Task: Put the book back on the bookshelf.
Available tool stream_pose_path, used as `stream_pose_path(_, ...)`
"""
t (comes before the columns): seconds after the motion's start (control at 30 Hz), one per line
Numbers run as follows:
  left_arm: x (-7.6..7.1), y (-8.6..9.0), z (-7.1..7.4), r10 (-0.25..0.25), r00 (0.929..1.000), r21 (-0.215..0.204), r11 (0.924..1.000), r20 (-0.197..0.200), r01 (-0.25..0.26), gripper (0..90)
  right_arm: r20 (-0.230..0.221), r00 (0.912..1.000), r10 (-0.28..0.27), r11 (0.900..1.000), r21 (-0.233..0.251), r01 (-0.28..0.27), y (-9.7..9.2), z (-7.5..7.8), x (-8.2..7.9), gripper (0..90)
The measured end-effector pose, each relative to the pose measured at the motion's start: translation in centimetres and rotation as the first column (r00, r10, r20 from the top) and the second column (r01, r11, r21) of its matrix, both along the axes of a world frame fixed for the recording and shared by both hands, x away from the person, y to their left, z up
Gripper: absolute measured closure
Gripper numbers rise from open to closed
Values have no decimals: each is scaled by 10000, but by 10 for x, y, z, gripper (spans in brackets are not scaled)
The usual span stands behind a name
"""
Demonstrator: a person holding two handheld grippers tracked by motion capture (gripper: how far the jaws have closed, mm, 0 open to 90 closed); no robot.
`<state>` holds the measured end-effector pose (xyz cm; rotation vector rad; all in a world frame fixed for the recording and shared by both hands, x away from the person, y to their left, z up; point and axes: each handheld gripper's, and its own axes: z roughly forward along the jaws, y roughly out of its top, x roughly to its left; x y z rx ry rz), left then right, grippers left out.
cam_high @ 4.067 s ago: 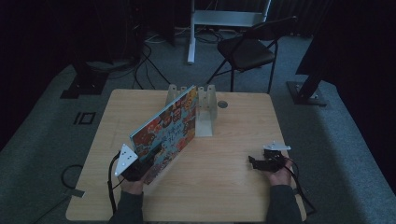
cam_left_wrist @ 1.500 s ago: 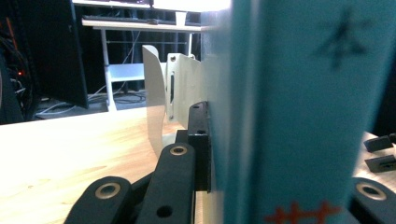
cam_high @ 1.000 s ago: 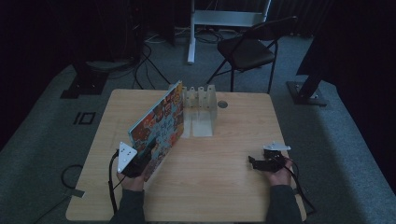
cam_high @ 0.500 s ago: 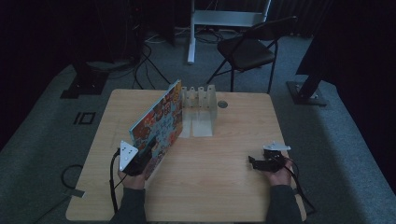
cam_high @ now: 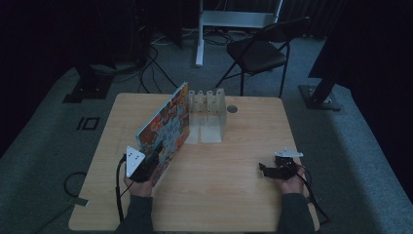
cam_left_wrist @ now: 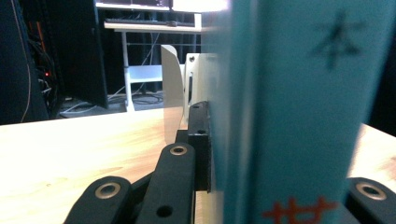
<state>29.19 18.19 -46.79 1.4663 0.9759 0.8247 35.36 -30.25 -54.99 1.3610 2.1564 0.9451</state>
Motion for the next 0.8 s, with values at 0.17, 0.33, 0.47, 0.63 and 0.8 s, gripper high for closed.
stream_pose_path(0.17,1,-3,0,19,10000,59,10000,22,-19,810,-17,10000,-11,10000,12,11,0,0,0,173)
stream_pose_path(0.33,3,-3,0,-19,10000,80,10000,24,19,810,-15,10000,-7,10000,11,7,0,0,0,173)
stream_pose_path(0.47,5,-2,0,-10,10000,97,10000,26,10,811,-16,10000,-10,10000,12,10,0,0,0,173)
stream_pose_path(0.63,7,-3,1,13,10000,69,10000,18,-13,810,-14,10000,-8,10000,9,8,0,0,0,173)
stream_pose_path(0.8,10,-5,1,0,10000,62,10000,14,-1,810,-14,10000,-8,10000,10,8,0,0,0,173)
